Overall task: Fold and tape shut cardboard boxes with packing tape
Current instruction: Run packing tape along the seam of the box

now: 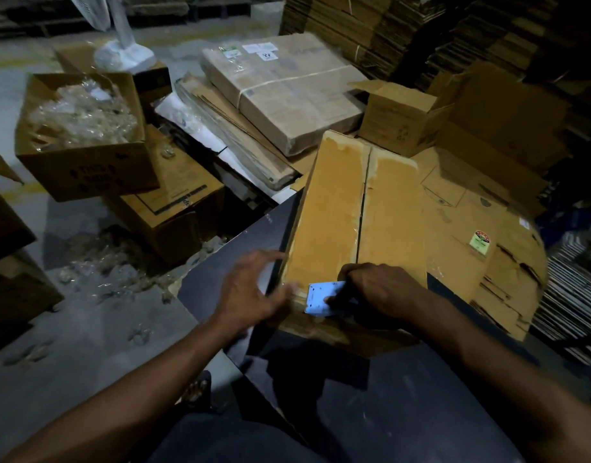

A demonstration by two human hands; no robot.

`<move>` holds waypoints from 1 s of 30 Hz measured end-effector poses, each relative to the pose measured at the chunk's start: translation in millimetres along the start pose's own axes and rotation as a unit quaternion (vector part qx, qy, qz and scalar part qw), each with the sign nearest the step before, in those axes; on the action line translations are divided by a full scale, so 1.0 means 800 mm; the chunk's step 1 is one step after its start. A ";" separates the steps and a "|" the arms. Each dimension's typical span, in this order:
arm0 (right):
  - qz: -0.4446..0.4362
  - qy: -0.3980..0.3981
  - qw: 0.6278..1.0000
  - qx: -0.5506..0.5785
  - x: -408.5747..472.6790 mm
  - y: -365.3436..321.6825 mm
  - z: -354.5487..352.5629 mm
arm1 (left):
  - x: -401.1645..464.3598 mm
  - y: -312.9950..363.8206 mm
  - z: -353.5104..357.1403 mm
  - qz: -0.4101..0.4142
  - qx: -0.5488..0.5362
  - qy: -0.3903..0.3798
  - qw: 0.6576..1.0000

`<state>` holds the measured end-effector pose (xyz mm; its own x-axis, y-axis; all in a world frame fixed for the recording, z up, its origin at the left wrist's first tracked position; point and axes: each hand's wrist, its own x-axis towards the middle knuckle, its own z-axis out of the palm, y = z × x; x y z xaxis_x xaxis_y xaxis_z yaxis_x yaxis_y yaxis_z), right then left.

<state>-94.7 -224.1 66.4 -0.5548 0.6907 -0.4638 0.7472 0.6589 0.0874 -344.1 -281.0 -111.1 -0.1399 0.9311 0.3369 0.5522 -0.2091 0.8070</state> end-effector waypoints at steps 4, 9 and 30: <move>-0.005 -0.034 0.999 0.015 0.003 -0.010 -0.018 | -0.010 -0.009 0.033 0.314 0.254 -0.128 0.906; 0.046 -0.063 0.996 -0.038 -0.026 0.001 -0.026 | -0.003 -0.025 0.035 0.390 0.263 -0.097 0.877; 0.031 -0.060 0.998 -0.013 -0.015 0.005 -0.022 | 0.038 -0.028 0.040 0.410 0.238 -0.170 0.864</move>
<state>-91.8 -224.6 87.3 -0.4582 0.6911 -0.5590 0.7683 0.6242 0.1420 -334.1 -238.4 -134.5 0.6626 0.5798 0.4741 0.6385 -0.7682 0.0472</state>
